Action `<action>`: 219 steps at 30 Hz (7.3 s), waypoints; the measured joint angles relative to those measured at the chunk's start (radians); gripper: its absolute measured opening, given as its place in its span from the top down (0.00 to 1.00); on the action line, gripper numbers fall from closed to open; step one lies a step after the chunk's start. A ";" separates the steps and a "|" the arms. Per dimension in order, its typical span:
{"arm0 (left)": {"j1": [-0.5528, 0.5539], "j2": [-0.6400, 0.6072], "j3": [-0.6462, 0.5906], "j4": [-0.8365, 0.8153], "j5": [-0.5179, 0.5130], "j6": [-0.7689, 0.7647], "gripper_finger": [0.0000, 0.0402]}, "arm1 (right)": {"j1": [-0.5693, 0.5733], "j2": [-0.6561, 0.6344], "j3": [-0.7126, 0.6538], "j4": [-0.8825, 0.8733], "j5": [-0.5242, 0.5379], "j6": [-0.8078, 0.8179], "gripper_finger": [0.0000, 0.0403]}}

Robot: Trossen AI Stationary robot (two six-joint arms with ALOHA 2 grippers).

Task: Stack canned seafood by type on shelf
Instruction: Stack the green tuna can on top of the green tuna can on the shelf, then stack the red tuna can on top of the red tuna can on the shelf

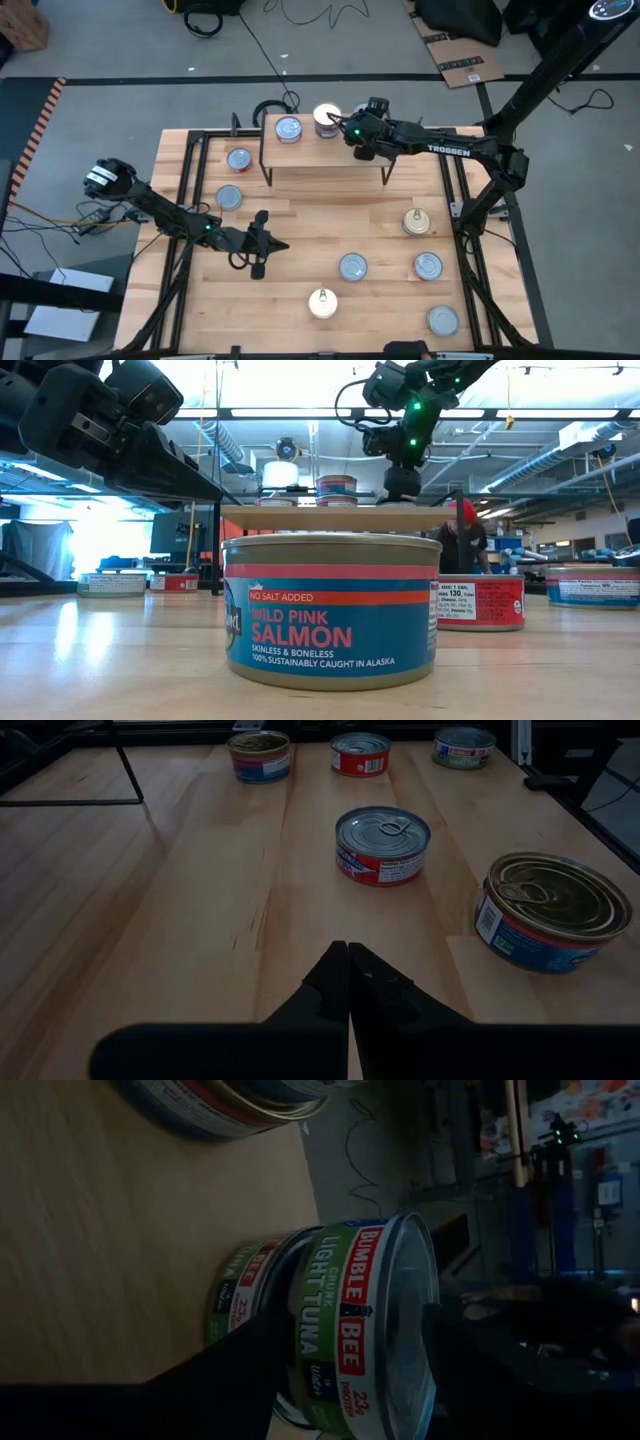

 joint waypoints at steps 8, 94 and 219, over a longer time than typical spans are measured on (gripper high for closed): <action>0.000 0.000 0.000 0.000 0.000 0.000 0.99 | 0.004 -0.007 0.000 -0.001 -0.007 0.036 0.39; 0.010 0.002 0.000 0.100 -0.042 0.091 0.99 | 0.927 -0.038 -0.516 0.210 -0.631 1.110 0.99; 0.061 0.538 0.563 -0.401 0.096 0.662 0.99 | 1.017 -0.014 -0.516 0.534 -0.184 0.963 0.99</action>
